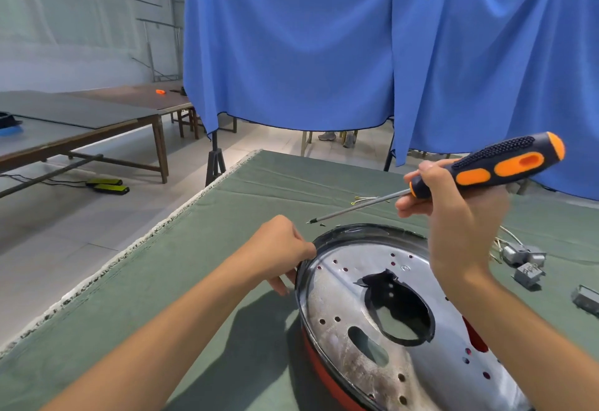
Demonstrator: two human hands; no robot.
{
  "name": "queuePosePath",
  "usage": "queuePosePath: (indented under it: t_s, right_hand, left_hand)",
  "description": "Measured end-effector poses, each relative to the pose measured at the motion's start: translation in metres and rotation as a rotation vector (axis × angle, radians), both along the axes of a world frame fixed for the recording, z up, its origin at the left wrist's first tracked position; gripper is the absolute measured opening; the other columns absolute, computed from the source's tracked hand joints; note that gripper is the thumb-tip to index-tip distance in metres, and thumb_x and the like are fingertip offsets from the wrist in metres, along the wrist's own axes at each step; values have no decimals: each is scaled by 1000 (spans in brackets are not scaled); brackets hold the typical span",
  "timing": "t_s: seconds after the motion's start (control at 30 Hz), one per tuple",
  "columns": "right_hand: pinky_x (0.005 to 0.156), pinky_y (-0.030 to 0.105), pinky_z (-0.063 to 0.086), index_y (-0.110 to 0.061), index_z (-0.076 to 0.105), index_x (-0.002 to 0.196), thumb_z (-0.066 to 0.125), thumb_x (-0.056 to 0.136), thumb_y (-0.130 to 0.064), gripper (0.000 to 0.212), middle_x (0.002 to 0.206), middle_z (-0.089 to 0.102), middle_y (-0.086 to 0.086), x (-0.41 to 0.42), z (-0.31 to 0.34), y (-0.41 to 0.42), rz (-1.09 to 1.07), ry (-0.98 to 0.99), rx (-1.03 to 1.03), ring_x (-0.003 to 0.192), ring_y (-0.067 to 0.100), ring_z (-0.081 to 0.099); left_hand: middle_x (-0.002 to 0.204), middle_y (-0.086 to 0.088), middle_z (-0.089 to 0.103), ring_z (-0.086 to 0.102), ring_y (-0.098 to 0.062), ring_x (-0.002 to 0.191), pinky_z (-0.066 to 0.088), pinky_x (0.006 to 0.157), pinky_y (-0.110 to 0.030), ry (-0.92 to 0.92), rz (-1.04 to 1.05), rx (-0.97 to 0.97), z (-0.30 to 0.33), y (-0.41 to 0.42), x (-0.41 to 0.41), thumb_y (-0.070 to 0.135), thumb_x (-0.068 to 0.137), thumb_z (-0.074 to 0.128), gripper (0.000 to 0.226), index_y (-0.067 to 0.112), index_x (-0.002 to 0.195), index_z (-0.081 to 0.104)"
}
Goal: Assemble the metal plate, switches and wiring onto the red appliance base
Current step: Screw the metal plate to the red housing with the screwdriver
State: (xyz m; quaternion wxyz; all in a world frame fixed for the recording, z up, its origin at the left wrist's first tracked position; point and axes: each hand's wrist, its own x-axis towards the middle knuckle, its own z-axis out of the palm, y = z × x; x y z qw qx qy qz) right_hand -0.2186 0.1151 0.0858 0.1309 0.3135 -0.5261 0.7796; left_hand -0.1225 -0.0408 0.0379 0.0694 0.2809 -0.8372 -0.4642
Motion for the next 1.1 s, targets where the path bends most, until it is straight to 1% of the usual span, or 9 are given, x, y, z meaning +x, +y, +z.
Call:
queuePosePath:
  t_s: [0.07, 0.17, 0.3, 0.47, 0.53, 0.57, 0.7, 0.83, 1.1]
  right_hand:
    - [39, 22, 43, -18, 62, 59, 59, 81, -11, 23, 53, 59, -2, -3, 0, -1, -2, -1, -13, 37, 19, 54]
    - [36, 18, 36, -13, 57, 59, 56, 82, -9, 24, 52, 57, -5, -6, 2, -2, 0, -11, -39, 34, 15, 46]
    - [35, 19, 35, -16, 56, 57, 55, 85, -7, 30, 53, 57, -5, -6, 3, -4, -5, 3, -54, 35, 12, 46]
    - [36, 18, 34, -24, 60, 51, 54, 79, -14, 30, 56, 59, 3, -4, 5, -3, -17, 42, -64, 32, 16, 46]
    - [36, 19, 33, -26, 62, 51, 53, 78, -16, 31, 58, 57, 14, -3, 8, -4, -25, 61, -71, 32, 18, 46]
    - [36, 19, 33, -26, 63, 51, 53, 79, -14, 33, 57, 56, 14, -3, 10, -4, -30, 63, -77, 33, 19, 45]
    - [36, 17, 32, -23, 56, 49, 51, 80, -9, 34, 48, 53, -2, -4, 13, -3, -21, 56, -101, 36, 16, 46]
    - [36, 15, 30, -15, 49, 53, 50, 81, -7, 30, 44, 52, -3, -4, 10, -3, -37, 54, -49, 34, 14, 40]
    - [37, 16, 33, -12, 48, 54, 50, 82, -7, 28, 45, 54, -4, -2, 5, -7, -45, 66, 22, 35, 13, 41]
  left_hand:
    - [63, -6, 65, 60, -11, 47, 56, 44, -31, 38, 11, 52, -4, 1, 3, 14, 86, 59, 25, -6, 78, 71]
    - [64, -2, 68, 59, -8, 47, 52, 42, -28, 122, 45, 149, -11, 1, 8, 20, 87, 64, 25, 1, 76, 75]
    - [59, 3, 66, 55, -3, 46, 43, 38, -19, 207, 92, 222, -19, 5, 10, 23, 88, 65, 23, 7, 75, 76]
    - [57, 0, 59, 47, -4, 44, 38, 37, -13, 314, 147, 296, -21, 13, 9, 15, 87, 65, 18, 9, 75, 76]
    - [52, 3, 58, 47, -3, 41, 38, 36, -13, 322, 157, 301, -21, 13, 9, 15, 88, 64, 19, 9, 74, 76]
    - [51, 5, 58, 47, -2, 41, 38, 36, -13, 318, 157, 295, -21, 12, 9, 16, 88, 64, 20, 10, 73, 76]
    - [51, 7, 62, 51, -1, 41, 37, 36, -13, 312, 153, 305, -22, 12, 10, 18, 89, 64, 21, 13, 73, 77]
    - [57, 2, 65, 55, -4, 44, 39, 37, -15, 308, 163, 318, -22, 13, 10, 19, 88, 64, 21, 11, 74, 77]
    - [63, -5, 67, 56, -8, 48, 39, 37, -16, 322, 160, 310, -24, 13, 8, 20, 88, 64, 21, 10, 74, 77]
